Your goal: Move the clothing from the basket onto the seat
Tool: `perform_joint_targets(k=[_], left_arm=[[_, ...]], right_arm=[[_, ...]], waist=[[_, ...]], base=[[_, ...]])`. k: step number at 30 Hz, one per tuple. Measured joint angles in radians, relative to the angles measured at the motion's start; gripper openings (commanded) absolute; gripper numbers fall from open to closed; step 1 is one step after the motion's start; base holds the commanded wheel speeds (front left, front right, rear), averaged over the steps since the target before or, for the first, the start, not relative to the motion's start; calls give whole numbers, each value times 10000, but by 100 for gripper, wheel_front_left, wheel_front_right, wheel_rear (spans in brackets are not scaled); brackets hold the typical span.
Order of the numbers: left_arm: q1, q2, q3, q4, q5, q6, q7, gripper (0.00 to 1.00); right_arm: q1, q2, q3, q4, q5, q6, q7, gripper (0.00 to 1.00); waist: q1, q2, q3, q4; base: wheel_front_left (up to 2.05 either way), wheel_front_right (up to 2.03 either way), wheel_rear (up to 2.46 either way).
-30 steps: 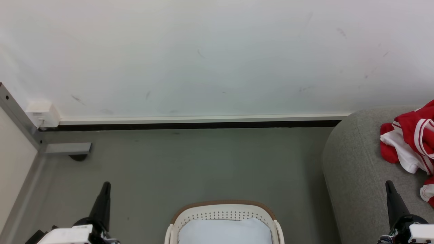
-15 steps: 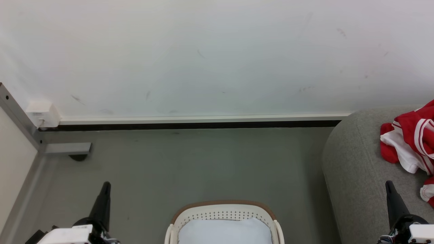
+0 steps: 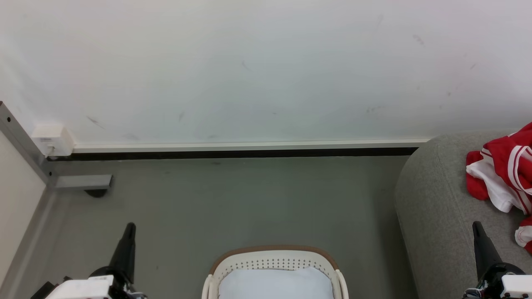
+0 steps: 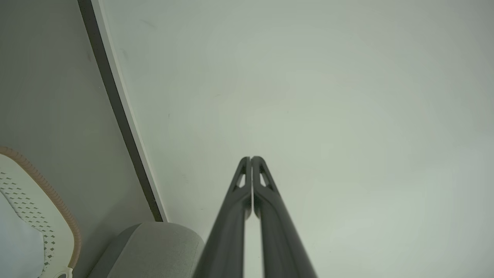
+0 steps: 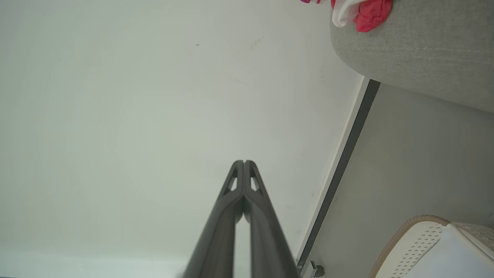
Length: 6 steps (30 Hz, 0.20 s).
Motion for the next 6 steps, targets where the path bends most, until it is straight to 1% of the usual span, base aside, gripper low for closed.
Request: perform_joint_targets(k=[6], left_arm=[[0,0,0,0,0,0,0,0]], right_arm=[[0,0,0,0,0,0,0,0]], waist=[[0,0,0,0]], base=[[0,0,0]])
